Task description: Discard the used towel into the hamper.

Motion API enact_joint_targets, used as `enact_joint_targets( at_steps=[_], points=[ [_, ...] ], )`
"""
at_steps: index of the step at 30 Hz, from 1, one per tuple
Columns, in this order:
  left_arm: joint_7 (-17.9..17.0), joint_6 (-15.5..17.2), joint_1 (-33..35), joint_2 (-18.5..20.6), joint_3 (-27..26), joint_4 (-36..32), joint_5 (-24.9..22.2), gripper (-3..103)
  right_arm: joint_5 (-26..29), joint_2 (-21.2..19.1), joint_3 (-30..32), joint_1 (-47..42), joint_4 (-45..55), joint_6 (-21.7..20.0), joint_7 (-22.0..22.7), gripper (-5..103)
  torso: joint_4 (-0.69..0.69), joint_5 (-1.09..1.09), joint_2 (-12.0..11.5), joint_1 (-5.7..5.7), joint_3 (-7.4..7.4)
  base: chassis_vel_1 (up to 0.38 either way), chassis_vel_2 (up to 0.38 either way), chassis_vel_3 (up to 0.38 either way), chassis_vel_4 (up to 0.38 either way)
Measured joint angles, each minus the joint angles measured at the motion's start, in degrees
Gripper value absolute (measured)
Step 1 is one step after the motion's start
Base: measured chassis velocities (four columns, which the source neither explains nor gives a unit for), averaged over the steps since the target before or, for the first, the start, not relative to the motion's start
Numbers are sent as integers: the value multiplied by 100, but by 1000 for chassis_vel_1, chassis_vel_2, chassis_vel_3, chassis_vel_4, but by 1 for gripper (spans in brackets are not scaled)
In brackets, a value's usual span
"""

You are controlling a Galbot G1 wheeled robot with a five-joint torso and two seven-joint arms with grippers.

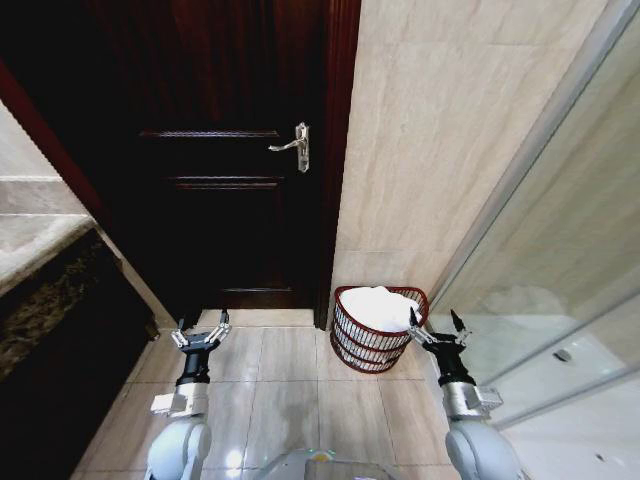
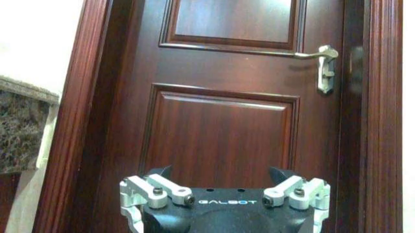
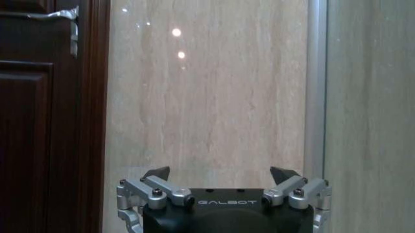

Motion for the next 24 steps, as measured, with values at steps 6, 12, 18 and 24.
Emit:
enact_joint_targets(
  at_steps=[6,12,18,24],
  points=[
    [10,-7,9,-5,2,13,6,100,-3,-4,10,-5,-17,48,-16,100,0,-1,0,0,0,0,0,0,0],
    [23,-122,0,-22,23,15,22,100,6,5,23,-12,-36,67,5,100,2,0,0,0,0,21,23,22,28],
    [109,-68,34,-16,34,-43,26,100,-7,74,112,16,-83,68,87,100,0,0,0,0,0,7,6,7,10],
    [62,504,101,234,114,-265,327,100,-255,449,343,-189,-258,284,66,100,0,-1,0,0,0,0,0,0,0]
  ],
)
